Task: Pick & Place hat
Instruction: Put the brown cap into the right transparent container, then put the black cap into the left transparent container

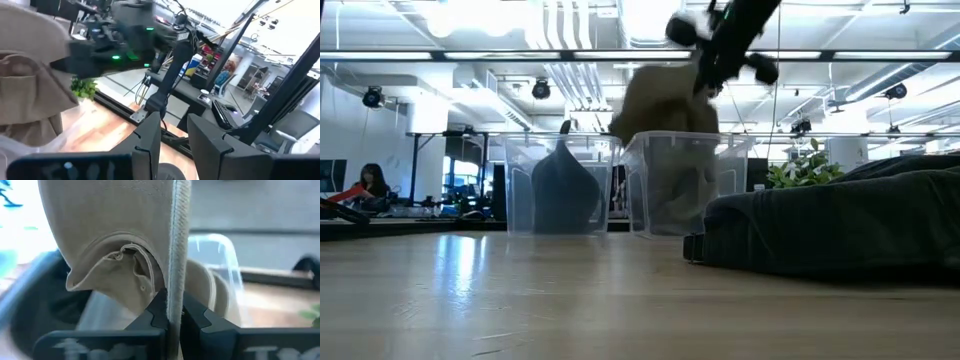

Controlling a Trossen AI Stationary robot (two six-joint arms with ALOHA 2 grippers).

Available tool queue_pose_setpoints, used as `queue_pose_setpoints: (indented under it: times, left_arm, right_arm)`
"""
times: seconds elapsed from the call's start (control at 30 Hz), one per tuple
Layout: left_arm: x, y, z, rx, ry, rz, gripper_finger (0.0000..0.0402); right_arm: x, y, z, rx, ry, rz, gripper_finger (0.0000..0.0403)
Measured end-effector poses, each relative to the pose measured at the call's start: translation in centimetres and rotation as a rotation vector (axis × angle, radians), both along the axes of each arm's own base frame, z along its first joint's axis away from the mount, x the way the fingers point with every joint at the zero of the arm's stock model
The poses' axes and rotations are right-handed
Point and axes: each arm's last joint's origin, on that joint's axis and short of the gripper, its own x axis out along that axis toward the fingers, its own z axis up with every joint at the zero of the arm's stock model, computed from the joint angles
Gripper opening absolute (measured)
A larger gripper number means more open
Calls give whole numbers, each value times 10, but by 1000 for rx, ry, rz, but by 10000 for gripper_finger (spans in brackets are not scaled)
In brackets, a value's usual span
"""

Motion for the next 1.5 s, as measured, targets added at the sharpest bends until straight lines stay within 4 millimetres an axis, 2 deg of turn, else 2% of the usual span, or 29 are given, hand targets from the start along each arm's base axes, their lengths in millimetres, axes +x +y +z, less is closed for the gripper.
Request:
queue_pose_setpoints:
  times: [0.13, 0.3, 0.43, 0.6, 0.77, 1.07, 1.17, 1.27, 1.4, 1.5]
  left_arm:
    - [6, -4, -10, -35, 14, -2, 92]
    - [12, -8, -19, -63, 33, -3, 92]
    - [16, -10, -24, -64, 48, 1, 92]
    - [19, -11, -28, -62, 57, 7, 92]
    - [21, -8, -27, -64, 56, 17, 92]
    - [22, -7, -29, -56, 67, 22, 92]
    - [22, -7, -30, -56, 68, 21, 92]
    - [25, -7, -31, -57, 71, 26, 92]
    - [40, -6, -47, -129, 93, 18, 92]
    - [58, -7, -67, -198, 147, -61, 92]
  right_arm:
    - [16, -19, -38, 130, 43, -54, 13]
    - [26, -21, -81, 218, 157, -123, 13]
    - [32, -22, -97, 243, 235, -77, 19]
    - [32, -22, -100, 230, 307, -26, 57]
    - [29, -20, -89, 232, 309, 23, 102]
    - [15, 2, -18, 35, 272, 198, 175]
    - [4, 22, 5, -51, 288, 311, 191]
    - [-9, 51, 16, -94, 303, 440, 199]
    - [-28, 89, 17, -26, 279, 595, 199]
    - [-41, 113, 4, 64, 270, 603, 194]
